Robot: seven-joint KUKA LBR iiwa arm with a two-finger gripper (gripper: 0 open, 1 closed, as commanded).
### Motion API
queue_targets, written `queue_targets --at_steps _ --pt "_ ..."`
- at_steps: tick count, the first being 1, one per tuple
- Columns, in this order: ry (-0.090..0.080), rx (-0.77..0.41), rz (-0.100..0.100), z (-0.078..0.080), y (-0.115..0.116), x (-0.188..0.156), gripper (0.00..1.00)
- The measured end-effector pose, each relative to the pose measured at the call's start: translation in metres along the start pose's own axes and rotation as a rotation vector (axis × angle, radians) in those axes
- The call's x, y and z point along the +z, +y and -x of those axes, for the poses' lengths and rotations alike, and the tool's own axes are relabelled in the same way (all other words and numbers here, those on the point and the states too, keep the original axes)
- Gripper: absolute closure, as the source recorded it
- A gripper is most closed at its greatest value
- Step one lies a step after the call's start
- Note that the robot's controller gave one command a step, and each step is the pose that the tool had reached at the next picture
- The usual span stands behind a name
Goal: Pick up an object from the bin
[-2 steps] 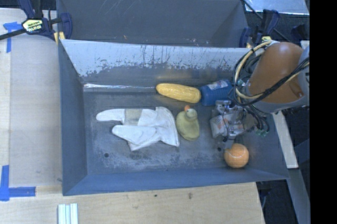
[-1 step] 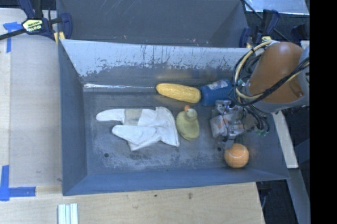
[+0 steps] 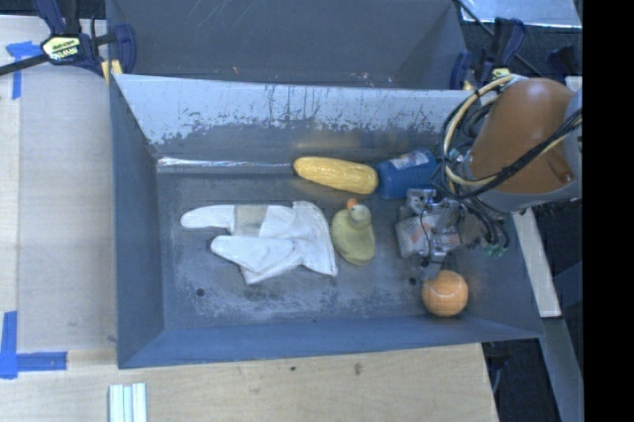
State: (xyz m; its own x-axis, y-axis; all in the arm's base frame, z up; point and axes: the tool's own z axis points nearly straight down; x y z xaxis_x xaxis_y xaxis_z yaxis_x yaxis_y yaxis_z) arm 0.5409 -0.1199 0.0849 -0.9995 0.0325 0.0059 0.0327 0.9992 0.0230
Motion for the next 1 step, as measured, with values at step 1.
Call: queue_targets --at_steps 1 --pt "-0.003 0.001 -0.004 -0.0010 -0.0016 -0.0126 1.00"
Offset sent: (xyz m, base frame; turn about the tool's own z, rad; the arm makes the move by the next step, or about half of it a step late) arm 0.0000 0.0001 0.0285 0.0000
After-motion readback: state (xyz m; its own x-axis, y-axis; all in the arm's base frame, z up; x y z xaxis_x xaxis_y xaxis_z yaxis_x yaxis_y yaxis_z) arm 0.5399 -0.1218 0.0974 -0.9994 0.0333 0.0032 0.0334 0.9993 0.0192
